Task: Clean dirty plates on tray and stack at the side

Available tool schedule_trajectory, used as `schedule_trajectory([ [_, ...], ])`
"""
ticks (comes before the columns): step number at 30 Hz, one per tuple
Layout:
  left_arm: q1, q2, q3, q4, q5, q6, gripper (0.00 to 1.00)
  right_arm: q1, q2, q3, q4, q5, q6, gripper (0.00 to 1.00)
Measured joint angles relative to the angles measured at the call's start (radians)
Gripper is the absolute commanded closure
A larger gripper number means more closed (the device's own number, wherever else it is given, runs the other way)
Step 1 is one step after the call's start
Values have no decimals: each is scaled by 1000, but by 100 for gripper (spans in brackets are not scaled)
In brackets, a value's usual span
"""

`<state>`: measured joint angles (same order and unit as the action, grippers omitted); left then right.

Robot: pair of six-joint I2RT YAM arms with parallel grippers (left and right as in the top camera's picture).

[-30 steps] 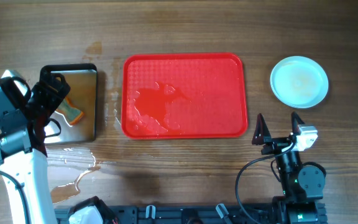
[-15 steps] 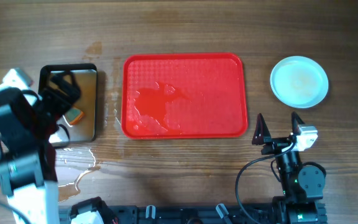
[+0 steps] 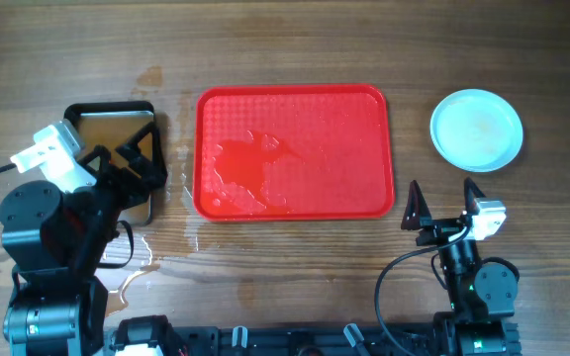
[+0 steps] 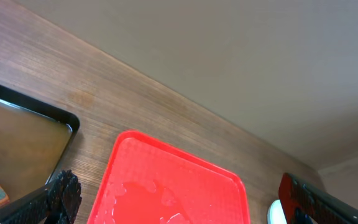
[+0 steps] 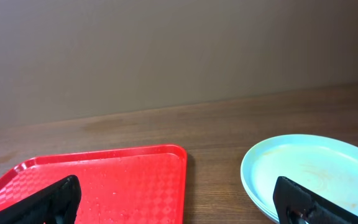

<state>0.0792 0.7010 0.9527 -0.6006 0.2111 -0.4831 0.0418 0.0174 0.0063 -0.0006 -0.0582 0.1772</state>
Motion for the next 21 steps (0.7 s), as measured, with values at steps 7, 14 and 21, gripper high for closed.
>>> schedule_trajectory([
  [7,-5,-14,0,-13,-1,0,0,0,0,0,0,0,0,0],
  [14,-50,-180,1,-230,-34,0,0,0,-1,0,0,0,0,0],
  [21,-84,-320,-197,-118,-57,94,0,0,-2,0,0,0,0,0],
])
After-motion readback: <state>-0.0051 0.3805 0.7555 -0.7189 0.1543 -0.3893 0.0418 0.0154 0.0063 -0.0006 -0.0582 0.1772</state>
